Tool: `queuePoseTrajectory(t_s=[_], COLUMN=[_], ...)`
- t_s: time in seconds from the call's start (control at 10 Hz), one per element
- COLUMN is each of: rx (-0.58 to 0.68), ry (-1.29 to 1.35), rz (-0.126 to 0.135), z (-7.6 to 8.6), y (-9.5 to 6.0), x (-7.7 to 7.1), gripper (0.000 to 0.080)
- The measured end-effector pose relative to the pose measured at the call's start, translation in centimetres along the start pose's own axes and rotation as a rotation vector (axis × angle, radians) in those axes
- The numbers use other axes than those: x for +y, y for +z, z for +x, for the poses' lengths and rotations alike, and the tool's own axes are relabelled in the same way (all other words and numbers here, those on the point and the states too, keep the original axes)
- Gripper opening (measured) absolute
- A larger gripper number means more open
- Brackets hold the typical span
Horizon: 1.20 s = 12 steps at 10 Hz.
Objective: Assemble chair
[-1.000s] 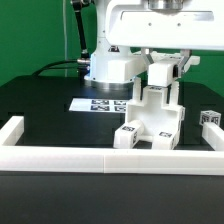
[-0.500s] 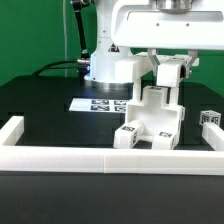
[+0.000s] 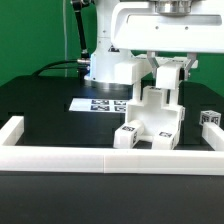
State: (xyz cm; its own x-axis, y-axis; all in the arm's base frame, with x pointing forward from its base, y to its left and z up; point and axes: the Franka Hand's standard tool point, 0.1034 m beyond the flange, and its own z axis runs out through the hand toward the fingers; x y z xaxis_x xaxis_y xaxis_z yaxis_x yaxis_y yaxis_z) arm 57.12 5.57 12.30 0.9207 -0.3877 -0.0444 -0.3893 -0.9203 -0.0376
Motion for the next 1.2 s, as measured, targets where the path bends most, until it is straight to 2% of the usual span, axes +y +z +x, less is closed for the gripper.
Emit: queuePoseTrajectory(t_s=[1.2], rx=[-0.011], ry=[-0.004], rz=[-0.006], z=[-0.73], y=[0.61], x=[-0.26], gripper=[0.0289])
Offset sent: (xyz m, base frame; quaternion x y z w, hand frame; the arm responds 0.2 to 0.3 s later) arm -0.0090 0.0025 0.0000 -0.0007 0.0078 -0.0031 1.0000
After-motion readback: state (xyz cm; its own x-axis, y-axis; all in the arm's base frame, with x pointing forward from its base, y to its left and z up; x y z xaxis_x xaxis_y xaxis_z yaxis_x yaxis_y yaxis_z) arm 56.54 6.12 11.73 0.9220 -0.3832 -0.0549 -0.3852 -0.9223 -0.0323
